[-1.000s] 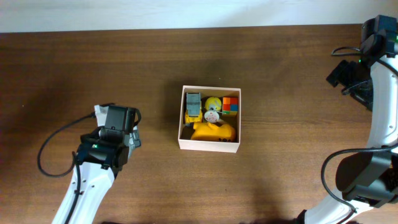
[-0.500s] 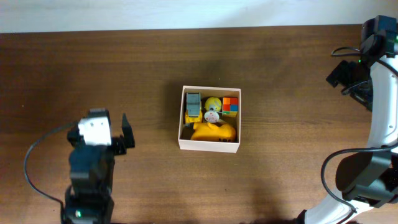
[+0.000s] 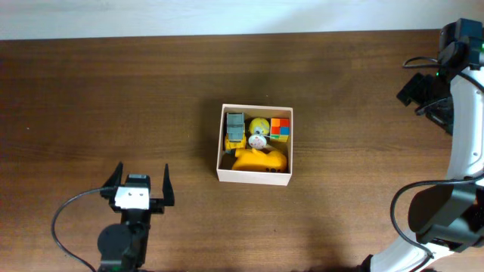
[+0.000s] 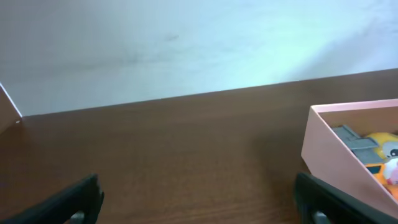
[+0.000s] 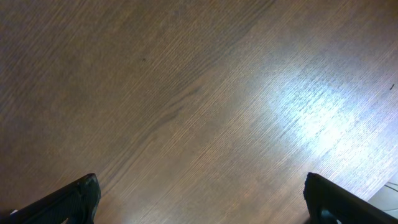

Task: Pack container

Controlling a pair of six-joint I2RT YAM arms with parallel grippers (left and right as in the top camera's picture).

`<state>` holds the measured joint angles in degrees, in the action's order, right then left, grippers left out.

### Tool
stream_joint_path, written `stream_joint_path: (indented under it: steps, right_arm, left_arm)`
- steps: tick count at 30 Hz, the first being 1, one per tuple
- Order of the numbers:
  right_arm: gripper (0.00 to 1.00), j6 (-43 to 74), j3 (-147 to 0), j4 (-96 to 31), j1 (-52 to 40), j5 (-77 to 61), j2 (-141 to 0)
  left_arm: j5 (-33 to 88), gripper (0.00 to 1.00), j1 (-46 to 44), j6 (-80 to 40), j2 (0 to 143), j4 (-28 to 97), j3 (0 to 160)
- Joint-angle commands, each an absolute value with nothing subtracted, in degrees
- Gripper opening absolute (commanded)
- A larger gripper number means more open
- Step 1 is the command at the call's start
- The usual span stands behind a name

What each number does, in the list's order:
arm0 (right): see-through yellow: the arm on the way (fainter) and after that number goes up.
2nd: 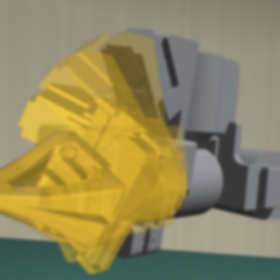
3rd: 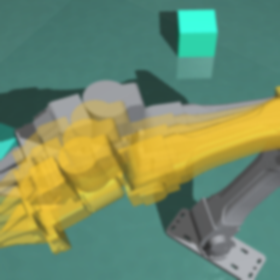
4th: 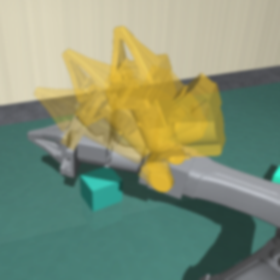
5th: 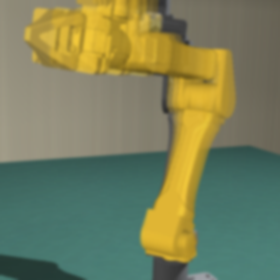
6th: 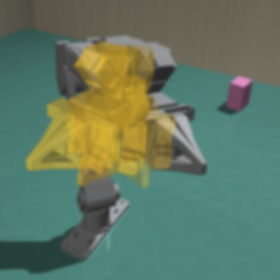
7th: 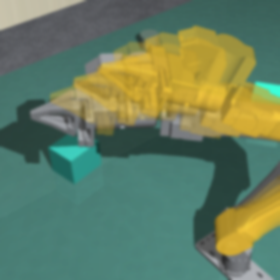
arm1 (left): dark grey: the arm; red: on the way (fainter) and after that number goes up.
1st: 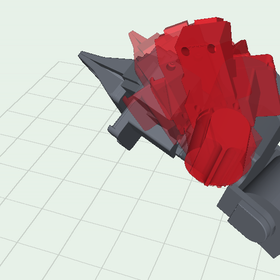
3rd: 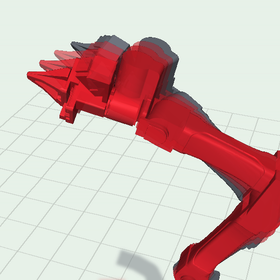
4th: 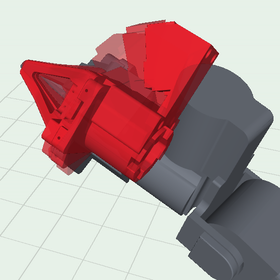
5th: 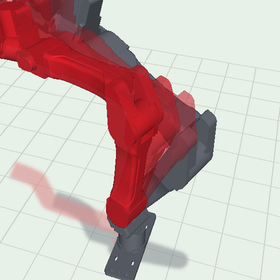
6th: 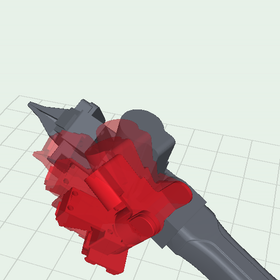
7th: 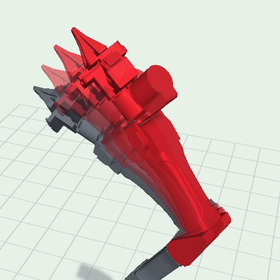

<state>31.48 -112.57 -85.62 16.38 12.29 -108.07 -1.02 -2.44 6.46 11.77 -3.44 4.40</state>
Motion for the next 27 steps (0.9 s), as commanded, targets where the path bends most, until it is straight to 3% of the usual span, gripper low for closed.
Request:
stream_joint_path:
  steps: [1,9,27]
  right_arm:
    - [0.99,32.01,-112.64,-85.69,16.51,12.40,-108.47]
    - [0.99,32.01,-112.64,-85.69,16.51,12.40,-108.47]
    - [0.99,32.01,-112.64,-85.69,16.51,12.40,-108.47]
  left_arm:
    - [0.05,0.99,-2.24,7.68,7.22,-3.77,1.72]
    - [-0.10,0.99,-2.35,12.34,1.76,5.08,0.49]
    - [0.05,0.99,-2.35,12.29,0.30,4.78,0.49]
